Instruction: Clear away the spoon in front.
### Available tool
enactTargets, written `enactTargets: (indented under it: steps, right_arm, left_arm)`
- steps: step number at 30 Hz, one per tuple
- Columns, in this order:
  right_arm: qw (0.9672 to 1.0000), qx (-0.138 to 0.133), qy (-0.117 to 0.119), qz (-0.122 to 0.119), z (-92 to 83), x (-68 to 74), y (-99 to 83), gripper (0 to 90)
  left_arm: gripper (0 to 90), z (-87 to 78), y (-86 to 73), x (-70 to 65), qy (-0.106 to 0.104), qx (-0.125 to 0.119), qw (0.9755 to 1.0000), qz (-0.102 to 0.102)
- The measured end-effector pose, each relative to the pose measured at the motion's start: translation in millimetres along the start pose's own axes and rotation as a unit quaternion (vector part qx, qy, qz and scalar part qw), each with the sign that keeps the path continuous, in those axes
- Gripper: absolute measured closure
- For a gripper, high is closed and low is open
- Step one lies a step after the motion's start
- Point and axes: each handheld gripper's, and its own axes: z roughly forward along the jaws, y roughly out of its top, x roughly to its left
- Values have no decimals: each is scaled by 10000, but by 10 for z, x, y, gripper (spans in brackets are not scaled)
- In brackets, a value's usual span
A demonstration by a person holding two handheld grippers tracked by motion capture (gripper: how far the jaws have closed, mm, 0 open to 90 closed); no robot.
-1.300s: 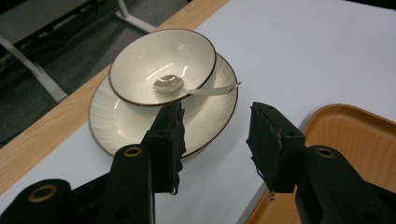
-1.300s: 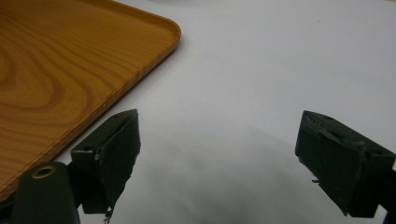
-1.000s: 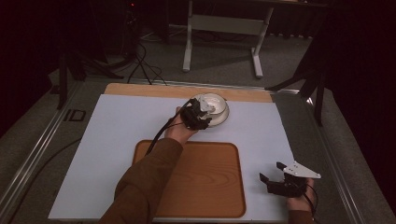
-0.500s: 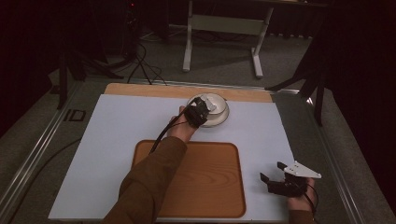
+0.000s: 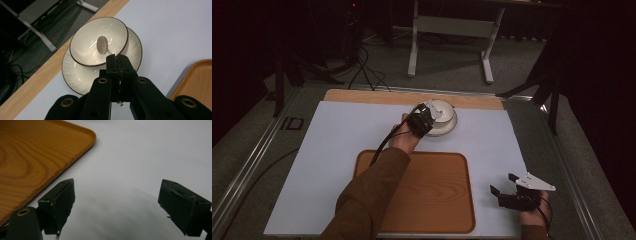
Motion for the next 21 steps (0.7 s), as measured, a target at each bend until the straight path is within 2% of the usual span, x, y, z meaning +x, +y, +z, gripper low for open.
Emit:
enactTargets:
  steps: [3, 4, 21]
  right_arm:
    - [10000, -4, -1, 0, 0, 0, 0, 138]
    - [10000, -5, -1, 6, 0, -1, 0, 138]
    - [10000, -35, -12, -8, -4, 2, 2, 138]
  left_arm:
    - [888, -57, 4, 11, -40, -103, 9999, -53]
    - [888, -131, 8, 4, -49, -199, 9998, -56]
    - [888, -488, 38, 60, -48, -548, 9984, -97]
